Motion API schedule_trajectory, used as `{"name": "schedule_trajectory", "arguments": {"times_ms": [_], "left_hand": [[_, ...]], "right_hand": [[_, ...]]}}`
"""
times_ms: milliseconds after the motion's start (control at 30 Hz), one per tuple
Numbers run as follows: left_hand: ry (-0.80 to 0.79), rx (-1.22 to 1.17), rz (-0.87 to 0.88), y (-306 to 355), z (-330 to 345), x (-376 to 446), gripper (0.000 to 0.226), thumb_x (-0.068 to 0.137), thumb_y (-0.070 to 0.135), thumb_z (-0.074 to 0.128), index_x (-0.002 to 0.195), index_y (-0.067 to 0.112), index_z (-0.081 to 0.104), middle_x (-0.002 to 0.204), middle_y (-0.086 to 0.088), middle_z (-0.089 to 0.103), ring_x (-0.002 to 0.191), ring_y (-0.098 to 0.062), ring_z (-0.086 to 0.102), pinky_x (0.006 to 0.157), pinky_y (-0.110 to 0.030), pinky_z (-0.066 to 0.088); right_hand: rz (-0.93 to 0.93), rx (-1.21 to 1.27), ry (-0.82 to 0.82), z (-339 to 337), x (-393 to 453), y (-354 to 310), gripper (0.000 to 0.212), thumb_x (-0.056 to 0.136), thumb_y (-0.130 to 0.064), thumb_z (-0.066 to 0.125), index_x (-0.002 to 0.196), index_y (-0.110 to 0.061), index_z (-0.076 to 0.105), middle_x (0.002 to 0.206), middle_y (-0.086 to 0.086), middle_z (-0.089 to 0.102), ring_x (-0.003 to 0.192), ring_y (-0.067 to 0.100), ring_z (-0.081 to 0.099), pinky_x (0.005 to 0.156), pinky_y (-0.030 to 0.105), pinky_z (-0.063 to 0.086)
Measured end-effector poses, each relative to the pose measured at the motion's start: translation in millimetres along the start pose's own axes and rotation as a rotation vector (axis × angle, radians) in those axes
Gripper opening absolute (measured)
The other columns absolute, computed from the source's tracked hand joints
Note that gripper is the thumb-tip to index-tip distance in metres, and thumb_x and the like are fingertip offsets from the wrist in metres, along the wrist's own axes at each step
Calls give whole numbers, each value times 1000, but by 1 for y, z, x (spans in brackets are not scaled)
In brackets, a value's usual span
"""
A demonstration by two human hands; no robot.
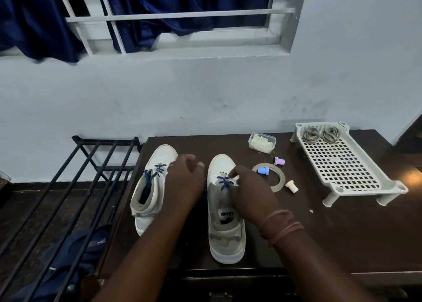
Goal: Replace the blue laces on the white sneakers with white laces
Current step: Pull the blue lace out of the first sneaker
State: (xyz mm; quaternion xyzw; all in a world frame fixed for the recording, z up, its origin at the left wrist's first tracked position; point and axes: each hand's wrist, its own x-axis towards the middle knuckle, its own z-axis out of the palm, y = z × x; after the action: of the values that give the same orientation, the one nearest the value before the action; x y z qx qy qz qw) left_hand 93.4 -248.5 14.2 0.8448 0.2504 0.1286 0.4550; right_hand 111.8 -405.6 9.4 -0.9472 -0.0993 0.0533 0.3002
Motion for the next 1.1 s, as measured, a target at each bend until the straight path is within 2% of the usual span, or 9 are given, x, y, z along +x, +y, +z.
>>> {"name": "schedule_trajectory", "arguments": {"times_ms": [100,300,433,567,667,767,833,933,1100], "left_hand": [[-57,212,189,4,6,-17,23,71,51,70,81,30,67,88,10,68,85,-9,65,80,-32,52],[-291,20,-87,-9,5,-15,12,61,36,76,71,29,78,73,8,75,80,-14,72,85,-41,58],[-327,-141,-288,-11,1,-10,17,68,13,76,84,5,78,85,-17,75,85,-33,74,77,-46,60],[-370,-217,-343,-9,1,-10,18,79,1,69,96,-3,74,94,-24,73,73,-27,69,56,-27,55],[-382,-211,-302,-9,4,-9,25,74,6,70,96,-5,73,97,-25,72,76,-25,66,66,-34,52],[-405,-223,-316,-11,5,-5,16,82,-3,66,95,-13,68,100,-32,67,76,-24,64,75,-42,57],[-428,-182,-302,-13,6,-1,7,85,-1,66,87,-7,69,90,-28,68,74,-22,65,71,-37,59],[-438,-143,-271,-13,7,1,9,91,8,66,86,15,69,80,0,67,67,-9,63,52,-15,52],[-427,-126,-256,-12,7,2,9,90,10,67,87,18,68,86,-2,68,70,-13,62,56,-17,51]], "right_hand": [[-116,-102,1,10,-3,-4,14,86,-15,53,95,-23,59,104,1,51,81,22,60,67,29,45],[-96,-102,33,12,4,6,24,84,-12,54,98,-28,64,102,0,59,84,21,62,71,29,49],[-79,-121,26,8,4,10,23,83,-16,56,96,-34,63,106,-2,54,85,21,62,70,35,54],[-266,-393,44,10,-1,-2,22,86,-23,54,102,-31,66,107,-3,50,97,21,53,68,31,47],[-342,-436,27,14,3,-2,19,82,-26,55,99,-28,64,103,0,54,98,25,52,70,31,42],[-247,-241,43,13,7,1,15,85,-31,57,81,-22,69,91,2,59,86,24,59,69,34,47],[-64,-110,183,9,10,5,20,84,-31,59,71,-17,64,85,3,62,78,22,61,63,31,45],[23,-242,379,2,10,3,7,78,-23,55,76,-20,61,87,2,61,80,27,61,67,33,44],[-134,-387,158,13,-2,-8,22,83,-33,56,98,-28,70,114,-4,57,110,26,51,93,46,37]]}}
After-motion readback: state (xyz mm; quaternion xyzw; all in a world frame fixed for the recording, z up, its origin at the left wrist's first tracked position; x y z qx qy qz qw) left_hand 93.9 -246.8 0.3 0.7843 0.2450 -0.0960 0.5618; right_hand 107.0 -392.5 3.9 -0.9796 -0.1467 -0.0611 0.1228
